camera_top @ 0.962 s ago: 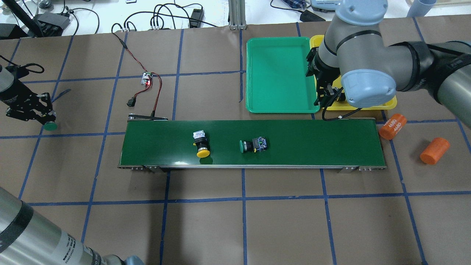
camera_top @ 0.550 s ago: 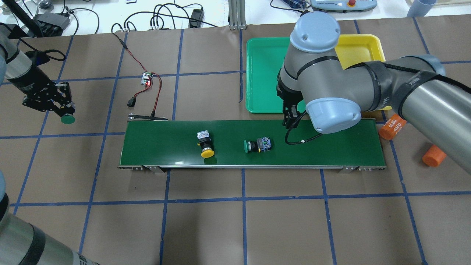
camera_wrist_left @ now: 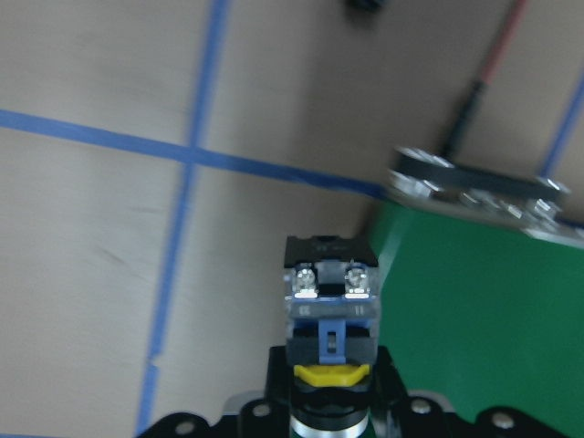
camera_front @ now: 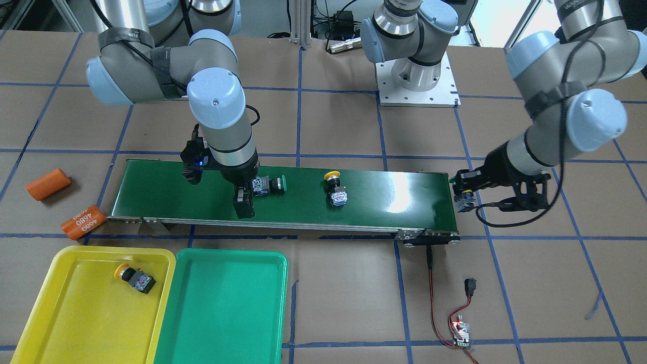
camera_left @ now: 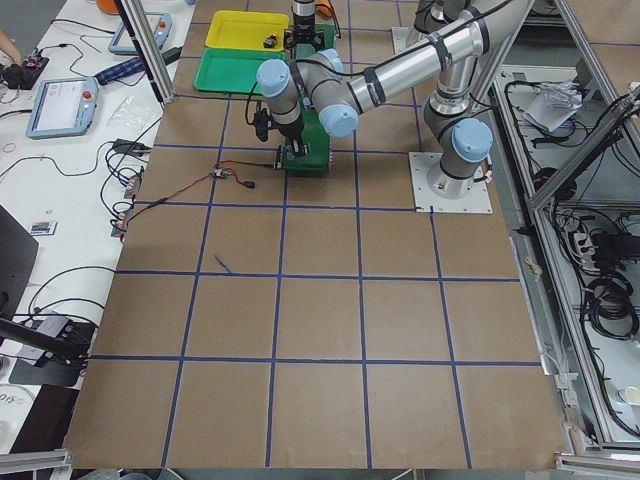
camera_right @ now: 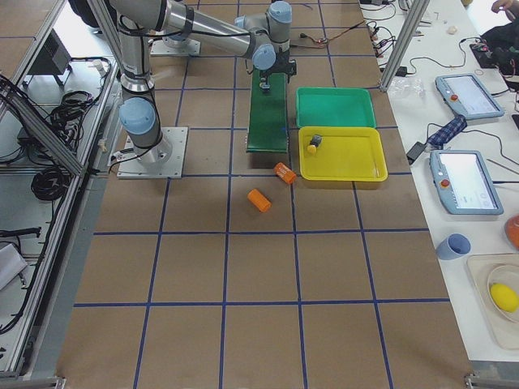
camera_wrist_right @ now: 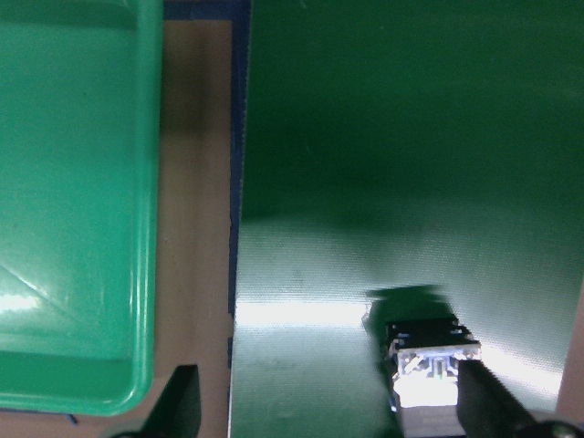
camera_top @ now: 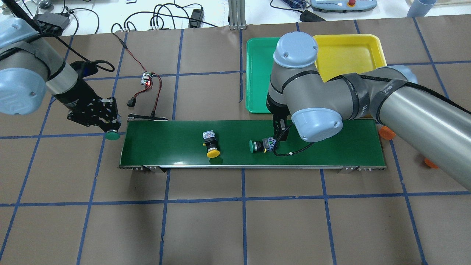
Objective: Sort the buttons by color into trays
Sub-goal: 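Grasp another button with left gripper while right gripper lowers to a conveyor button, then place the button on the conveyor with left gripper while right gripper grasps green-capped button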
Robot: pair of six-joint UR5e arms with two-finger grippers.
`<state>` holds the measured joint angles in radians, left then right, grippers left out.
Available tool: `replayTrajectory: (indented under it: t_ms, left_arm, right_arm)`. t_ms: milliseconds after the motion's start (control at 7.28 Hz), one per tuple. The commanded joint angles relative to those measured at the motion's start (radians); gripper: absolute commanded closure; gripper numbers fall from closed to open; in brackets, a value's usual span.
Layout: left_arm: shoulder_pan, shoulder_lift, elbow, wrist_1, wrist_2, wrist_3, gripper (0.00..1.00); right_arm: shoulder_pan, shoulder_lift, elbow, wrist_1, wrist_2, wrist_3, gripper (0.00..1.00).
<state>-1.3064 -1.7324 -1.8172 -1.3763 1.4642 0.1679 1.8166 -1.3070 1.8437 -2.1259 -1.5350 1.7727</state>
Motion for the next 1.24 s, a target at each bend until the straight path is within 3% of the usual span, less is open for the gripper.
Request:
replayTrajectory:
  t_ms: [0,412,550,687,824,1099]
  left_arm:
    - [-0.115,0.008,-0.033,0.010,-0.002,-0.017,1.00]
    - [-0.132,0.002,-0.072,0.019,0.002,-0.054,0.97]
    - [-0.134,-0.013,-0.103,0.098,0.002,-0.056,0.81]
    - [-0.134,-0.022,-0.140,0.173,0.001,-0.053,0.37]
    - [-0.137,-0.021,-0.161,0.294,-0.002,-0.053,0.00]
    - [-0.175,0.022,-0.154,0.284,0.002,-0.073,0.00]
  right_arm:
    - [0.003,0.005,0.038,0.000,-0.001,0.002,0.00]
    - [0.003,0.006,0.066,0.000,-0.008,-0.010,0.00]
    - [0.003,0.005,0.066,0.000,-0.011,-0.009,0.26]
    - [0.003,0.006,0.066,0.000,-0.004,-0.022,0.60]
    - [0.000,0.006,0.063,-0.003,0.001,-0.039,1.00]
    - [-0.013,-0.006,0.051,-0.003,0.001,-0.045,1.00]
